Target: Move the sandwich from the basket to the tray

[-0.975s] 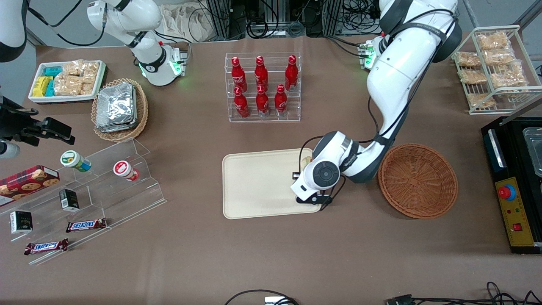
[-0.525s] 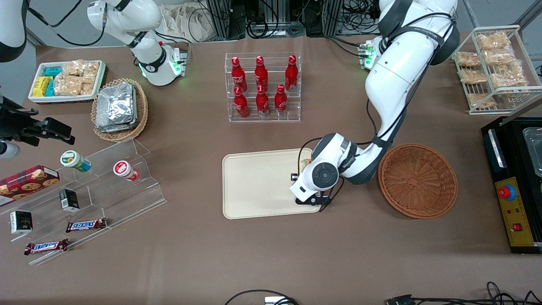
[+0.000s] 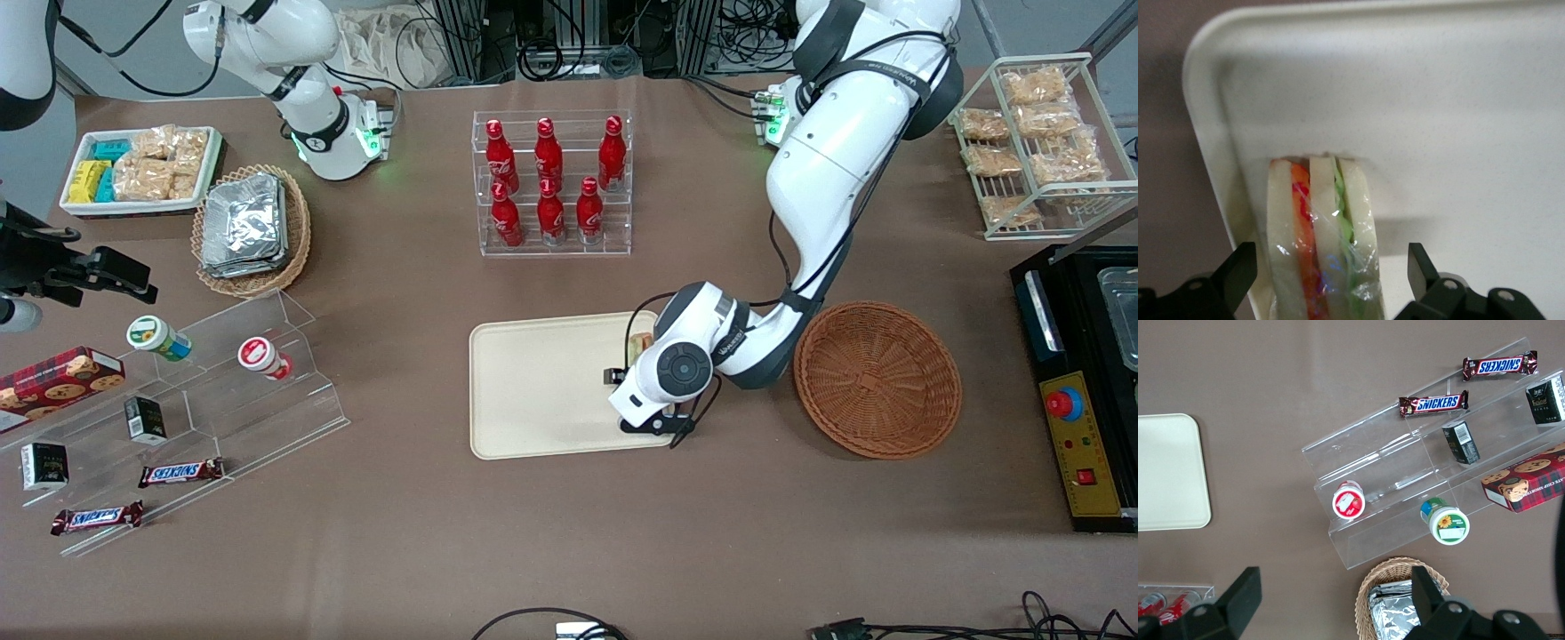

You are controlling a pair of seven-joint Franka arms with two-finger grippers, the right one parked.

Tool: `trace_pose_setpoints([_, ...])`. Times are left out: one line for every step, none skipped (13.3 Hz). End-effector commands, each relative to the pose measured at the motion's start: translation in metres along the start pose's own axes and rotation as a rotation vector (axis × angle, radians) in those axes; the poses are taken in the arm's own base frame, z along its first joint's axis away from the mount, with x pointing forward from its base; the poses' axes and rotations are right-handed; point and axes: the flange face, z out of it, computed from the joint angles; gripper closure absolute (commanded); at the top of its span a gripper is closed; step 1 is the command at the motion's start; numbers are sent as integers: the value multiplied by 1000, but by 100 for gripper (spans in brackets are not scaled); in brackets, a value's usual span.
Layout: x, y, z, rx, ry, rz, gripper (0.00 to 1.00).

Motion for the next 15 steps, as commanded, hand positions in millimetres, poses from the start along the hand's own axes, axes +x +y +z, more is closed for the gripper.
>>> trace_pose_setpoints([4,4,-59,-3,82,0,0])
trace_pose_setpoints([2,0,-82,-4,85,-9,0])
trace_pose_setpoints([3,-15,-103,5,68,-36,0])
trace_pose_setpoints([1,-22,-130,12,73,-44,0])
trace_pose_setpoints([-3,-28,-159,18,84,-55,0])
trace_pose_setpoints([-8,-43,-188,29,88,-74,0])
trace_pose_setpoints([-11,-64,-216,38,90,-97,0])
trace_pose_setpoints([-15,-81,-241,45,100,-119,0])
trace_pose_setpoints([-20,-100,-269,50,114,-144,0])
trace_pose_setpoints([-27,-117,-292,58,122,-168,0])
trace_pose_setpoints([-35,-132,-312,68,123,-190,0])
trace_pose_setpoints([-43,-149,-331,89,126,-214,0])
trace_pose_setpoints([-50,-169,-346,101,115,-230,0])
trace_pose_setpoints([-56,-189,-361,111,105,-213,0])
trace_pose_setpoints([-67,-206,-378,123,100,-174,0])
